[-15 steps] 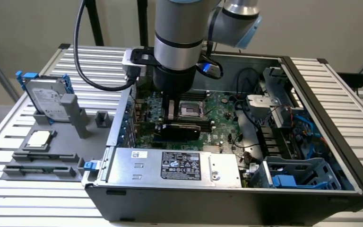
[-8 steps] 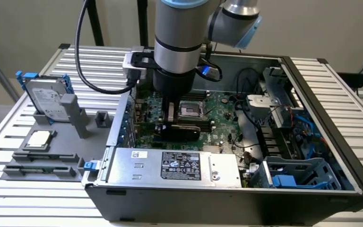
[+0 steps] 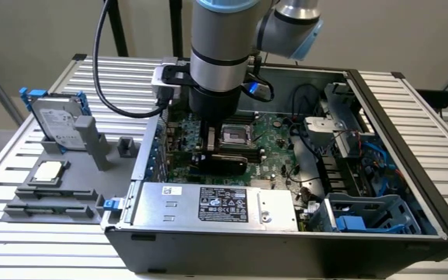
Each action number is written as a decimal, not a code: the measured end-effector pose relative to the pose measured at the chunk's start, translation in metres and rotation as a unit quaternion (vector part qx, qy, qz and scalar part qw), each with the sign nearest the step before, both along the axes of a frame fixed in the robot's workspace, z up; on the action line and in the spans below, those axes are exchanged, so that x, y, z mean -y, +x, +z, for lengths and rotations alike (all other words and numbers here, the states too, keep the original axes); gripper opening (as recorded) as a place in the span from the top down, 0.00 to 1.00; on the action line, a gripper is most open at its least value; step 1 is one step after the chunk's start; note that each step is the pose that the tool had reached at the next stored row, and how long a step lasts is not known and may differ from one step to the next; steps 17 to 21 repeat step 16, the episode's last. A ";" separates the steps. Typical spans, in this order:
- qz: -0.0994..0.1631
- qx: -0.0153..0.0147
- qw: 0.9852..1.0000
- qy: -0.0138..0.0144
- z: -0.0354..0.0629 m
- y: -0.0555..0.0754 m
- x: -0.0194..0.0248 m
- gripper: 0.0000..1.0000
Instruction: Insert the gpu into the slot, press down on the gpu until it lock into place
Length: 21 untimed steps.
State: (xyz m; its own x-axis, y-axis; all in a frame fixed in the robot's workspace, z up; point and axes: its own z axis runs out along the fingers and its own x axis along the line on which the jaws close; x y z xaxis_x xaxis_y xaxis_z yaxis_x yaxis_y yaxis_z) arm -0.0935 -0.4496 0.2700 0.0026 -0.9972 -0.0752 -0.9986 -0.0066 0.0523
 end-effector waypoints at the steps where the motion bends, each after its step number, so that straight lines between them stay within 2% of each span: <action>1: 0.000 0.000 1.000 -0.001 0.0047 0.000 0.0001 0.89; 2: 0.000 -0.001 1.000 -0.002 0.0098 0.000 0.0002 0.89; 7: 0.000 -0.001 1.000 -0.003 0.0312 0.000 0.0002 0.89; 21: 0.000 -0.001 1.000 -0.003 0.0316 0.000 0.0002 0.89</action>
